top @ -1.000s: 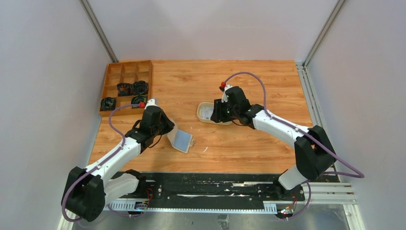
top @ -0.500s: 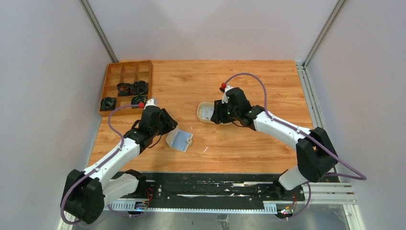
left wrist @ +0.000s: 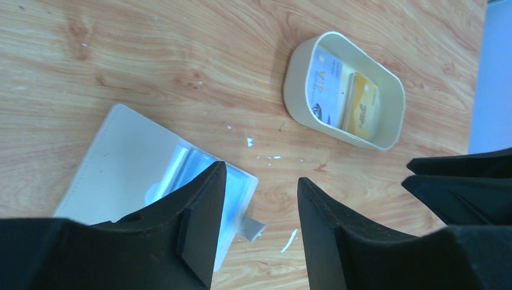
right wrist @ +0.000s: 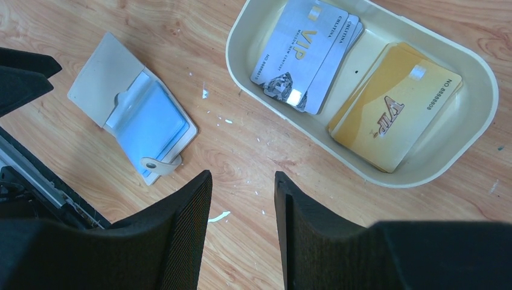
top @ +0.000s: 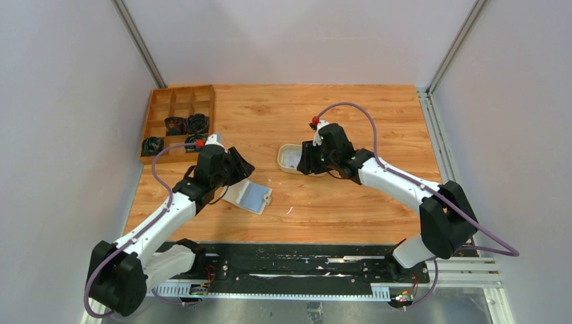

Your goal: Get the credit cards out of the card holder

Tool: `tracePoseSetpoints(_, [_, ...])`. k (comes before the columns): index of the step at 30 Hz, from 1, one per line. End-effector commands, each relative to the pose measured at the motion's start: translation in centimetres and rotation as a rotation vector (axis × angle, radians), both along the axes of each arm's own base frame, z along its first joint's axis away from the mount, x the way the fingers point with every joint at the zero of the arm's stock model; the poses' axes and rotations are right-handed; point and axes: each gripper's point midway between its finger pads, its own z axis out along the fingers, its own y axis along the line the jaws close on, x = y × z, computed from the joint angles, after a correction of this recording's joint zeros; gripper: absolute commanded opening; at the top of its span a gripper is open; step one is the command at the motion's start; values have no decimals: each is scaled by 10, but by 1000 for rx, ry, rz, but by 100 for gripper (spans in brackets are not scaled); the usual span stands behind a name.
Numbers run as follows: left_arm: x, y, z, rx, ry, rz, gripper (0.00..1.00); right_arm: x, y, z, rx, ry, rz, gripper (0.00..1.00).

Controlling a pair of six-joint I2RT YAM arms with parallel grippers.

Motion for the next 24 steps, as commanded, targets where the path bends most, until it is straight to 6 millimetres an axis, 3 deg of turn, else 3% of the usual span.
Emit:
tracePoseSetpoints(1, [7,25,4,89,-30,43,55,-15,5,-3,-24,2,43,48])
tracePoseSetpoints(9, [29,94,-37,75,147,141,56,-48,48,-11,-47,12,148,52])
tracePoseSetpoints(17, [26,122,-63,159,243,196,55,-80,89,-35,-66,45,234,52])
tracePoseSetpoints(24, [12,141,-91,222,307,259,54,-79,107,-44,-145,82,224,52])
